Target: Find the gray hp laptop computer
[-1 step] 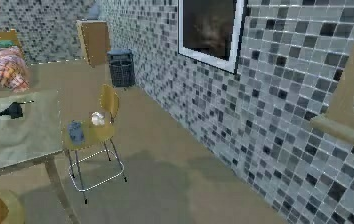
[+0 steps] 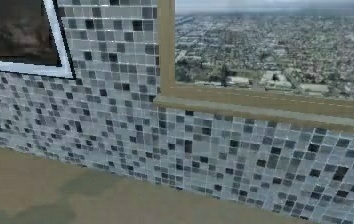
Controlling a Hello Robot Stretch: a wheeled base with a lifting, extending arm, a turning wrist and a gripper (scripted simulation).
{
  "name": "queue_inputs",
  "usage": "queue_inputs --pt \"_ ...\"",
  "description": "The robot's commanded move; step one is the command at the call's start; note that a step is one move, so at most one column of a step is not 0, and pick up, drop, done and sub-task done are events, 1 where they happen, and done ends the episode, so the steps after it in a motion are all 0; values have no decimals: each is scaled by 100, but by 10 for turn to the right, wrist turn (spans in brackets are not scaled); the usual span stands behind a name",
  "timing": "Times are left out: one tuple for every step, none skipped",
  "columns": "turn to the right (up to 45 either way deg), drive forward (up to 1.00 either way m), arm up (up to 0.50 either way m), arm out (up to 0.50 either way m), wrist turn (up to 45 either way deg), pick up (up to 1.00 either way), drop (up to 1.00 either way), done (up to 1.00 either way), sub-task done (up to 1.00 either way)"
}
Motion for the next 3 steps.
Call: queue_inputs --pt "450 0 0 0 0 0 0 0 0" --pt "450 0 0 0 0 0 0 0 0" --pt "120 0 0 0 0 0 0 0 0"
